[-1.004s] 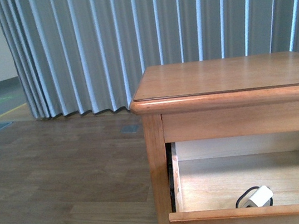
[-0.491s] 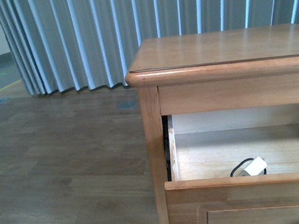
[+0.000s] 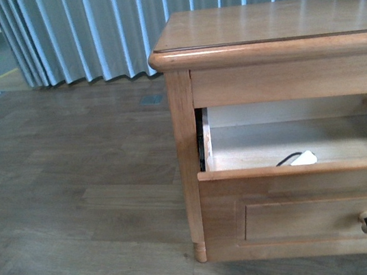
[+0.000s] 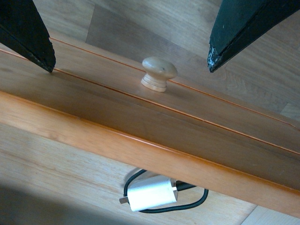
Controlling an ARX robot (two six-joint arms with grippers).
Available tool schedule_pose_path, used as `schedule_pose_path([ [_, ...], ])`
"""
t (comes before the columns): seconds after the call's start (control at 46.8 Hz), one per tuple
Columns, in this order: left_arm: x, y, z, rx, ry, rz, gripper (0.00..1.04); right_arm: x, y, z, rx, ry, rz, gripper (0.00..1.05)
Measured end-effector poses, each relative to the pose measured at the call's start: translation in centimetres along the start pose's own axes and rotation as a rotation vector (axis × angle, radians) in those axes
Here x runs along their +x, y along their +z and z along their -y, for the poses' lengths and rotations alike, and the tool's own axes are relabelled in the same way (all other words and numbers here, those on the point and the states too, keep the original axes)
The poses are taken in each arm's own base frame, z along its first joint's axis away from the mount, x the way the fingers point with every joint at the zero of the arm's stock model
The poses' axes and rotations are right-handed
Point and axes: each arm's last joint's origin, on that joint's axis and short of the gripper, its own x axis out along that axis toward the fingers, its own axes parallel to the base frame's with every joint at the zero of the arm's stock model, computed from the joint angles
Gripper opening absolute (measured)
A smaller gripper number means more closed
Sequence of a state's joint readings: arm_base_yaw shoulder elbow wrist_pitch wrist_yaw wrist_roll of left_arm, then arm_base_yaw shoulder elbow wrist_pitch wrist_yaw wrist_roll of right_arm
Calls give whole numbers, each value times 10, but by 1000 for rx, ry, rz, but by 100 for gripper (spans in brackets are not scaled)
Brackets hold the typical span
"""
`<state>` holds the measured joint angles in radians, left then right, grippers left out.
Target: Put charger into drawer
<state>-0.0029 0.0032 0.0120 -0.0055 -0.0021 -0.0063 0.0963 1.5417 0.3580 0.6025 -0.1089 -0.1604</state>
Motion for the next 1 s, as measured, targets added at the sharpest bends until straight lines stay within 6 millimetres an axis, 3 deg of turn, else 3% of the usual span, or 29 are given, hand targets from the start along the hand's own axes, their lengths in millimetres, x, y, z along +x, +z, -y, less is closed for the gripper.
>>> schedule_pose_path([
  [0.427,0,0,0,0,0,0,99,74,40,10,11,-30,109,96],
  [0.619,0,0,0,0,0,0,99,125,61,23,45,-106,219,96],
  [0.811,0,0,0,0,0,0,99,145,62,27,96,-164,249,96],
  [1.004,0,0,0,0,0,0,99,147,70,31,150,-178,285,96],
])
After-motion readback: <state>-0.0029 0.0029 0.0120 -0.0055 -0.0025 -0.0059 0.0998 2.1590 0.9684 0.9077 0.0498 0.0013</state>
